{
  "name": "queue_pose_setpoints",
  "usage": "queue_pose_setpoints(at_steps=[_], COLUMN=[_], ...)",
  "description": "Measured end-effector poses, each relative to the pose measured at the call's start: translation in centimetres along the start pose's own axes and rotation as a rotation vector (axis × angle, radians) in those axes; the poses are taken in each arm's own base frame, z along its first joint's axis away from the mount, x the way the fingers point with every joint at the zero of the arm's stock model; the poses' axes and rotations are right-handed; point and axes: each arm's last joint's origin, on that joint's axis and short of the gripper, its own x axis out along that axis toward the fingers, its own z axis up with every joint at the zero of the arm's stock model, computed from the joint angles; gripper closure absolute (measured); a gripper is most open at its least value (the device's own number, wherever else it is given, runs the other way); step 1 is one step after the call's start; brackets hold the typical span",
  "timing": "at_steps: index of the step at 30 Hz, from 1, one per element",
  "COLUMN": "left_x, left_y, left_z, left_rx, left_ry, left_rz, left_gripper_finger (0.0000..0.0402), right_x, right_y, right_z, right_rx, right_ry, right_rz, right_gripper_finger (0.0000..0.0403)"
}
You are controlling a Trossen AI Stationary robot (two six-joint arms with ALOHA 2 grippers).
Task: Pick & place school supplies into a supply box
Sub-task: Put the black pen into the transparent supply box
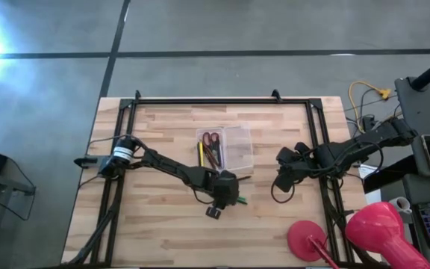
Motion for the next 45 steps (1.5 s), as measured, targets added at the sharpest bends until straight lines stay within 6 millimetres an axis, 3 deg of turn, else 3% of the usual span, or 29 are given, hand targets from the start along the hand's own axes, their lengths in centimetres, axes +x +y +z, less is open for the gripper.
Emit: queue_pose_setpoints(at_steps=[13,33,45], left_x=[0.0,1.8,1.8], left_y=[0.3,0.3,0.8], left_z=[0.2,-1.9,-1.5], left_rx=[-0.024,-0.092,-0.099], left_ry=[-0.017,-0.005,-0.043], left_rz=[0.063,0.075,0.122], left_gripper_finger=[0.0293,0.0293,0.0293], right_x=[0.0,0.0,0.0], right_y=[0.0,0.0,0.0], right_z=[0.0,0.0,0.0], right_rx=[0.019,0.026,0.026], right_ry=[0.001,0.001,0.002], right_rz=[0.0,0.0,0.003], right_gripper_finger=[0.0236,0.0236,0.0236])
